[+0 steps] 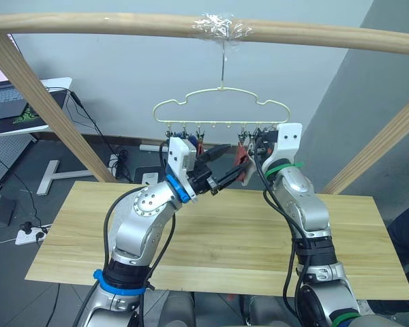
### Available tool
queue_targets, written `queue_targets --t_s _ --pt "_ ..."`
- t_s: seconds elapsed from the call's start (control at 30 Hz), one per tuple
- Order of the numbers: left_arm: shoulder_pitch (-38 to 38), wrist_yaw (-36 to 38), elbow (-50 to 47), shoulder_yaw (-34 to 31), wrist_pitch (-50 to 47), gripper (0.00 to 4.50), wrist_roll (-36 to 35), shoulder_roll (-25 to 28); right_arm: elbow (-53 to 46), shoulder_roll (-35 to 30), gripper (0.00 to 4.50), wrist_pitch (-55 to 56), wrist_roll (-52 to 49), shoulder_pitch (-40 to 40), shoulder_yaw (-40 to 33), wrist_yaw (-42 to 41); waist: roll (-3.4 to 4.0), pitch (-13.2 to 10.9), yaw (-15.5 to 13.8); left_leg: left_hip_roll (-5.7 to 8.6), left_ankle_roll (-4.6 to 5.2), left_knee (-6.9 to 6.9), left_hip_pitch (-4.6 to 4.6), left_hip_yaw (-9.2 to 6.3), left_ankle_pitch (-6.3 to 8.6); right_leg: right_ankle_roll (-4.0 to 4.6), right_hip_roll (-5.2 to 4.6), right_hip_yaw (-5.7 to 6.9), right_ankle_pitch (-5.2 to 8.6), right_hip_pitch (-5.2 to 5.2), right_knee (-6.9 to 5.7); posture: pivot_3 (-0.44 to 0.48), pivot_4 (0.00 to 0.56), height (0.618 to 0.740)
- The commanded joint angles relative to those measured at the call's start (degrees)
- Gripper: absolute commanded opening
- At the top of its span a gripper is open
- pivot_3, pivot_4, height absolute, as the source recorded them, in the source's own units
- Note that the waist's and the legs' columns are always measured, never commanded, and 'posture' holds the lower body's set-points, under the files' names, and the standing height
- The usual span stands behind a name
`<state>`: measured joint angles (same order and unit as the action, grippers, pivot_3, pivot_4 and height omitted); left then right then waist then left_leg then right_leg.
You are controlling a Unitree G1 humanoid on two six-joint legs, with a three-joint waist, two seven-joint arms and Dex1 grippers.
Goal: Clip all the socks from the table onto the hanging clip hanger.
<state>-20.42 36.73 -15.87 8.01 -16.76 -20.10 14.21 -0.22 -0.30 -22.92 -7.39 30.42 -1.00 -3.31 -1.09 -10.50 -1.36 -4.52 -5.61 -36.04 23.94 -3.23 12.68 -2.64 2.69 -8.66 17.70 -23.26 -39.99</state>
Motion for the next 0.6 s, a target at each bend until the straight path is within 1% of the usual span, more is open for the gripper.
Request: queue_targets --t_s 0.03,0.2,0.43,0.6 --pt "-0.1 -0.3 -2.8 0.1 1.2 3.14 -0.2 -0.3 -1.6 -0.6 0.13 1.0 0.7 0.9 0.2 0.0 0.00 0.0 0.0 0.00 0.00 0.00 0.00 0.00 0.00 0.00 0.00 0.00 0.00 0.00 0.00 0.163 0.143 0.740" --pt "-0.3 -0.2 -2.7 0.0 1.3 3.14 -0.1 -0.2 -1.7 -0.6 0.13 1.1 1.0 0.9 0.5 -0.1 0.00 0.0 0.0 0.00 0.00 0.00 0.00 0.00 0.00 0.00 0.00 0.00 0.00 0.00 0.00 0.160 0.148 0.740" --pt "-0.6 -0.3 -2.4 -0.1 1.4 3.14 -0.1 -0.3 -1.4 -0.1 2.52 1.2 1.6 1.1 0.8 0.0 0.00 0.0 0.0 0.00 0.00 0.00 0.00 0.00 0.00 0.00 0.00 0.00 0.00 0.00 0.00 0.160 0.149 0.740" --pt "-0.6 -0.3 -2.4 -0.1 1.3 3.14 -0.1 -0.2 -1.5 0.0 2.52 1.2 1.8 1.1 0.6 0.4 0.00 0.0 0.0 0.00 0.00 0.00 0.00 0.00 0.00 0.00 0.00 0.00 0.00 0.00 0.00 0.160 0.149 0.740"
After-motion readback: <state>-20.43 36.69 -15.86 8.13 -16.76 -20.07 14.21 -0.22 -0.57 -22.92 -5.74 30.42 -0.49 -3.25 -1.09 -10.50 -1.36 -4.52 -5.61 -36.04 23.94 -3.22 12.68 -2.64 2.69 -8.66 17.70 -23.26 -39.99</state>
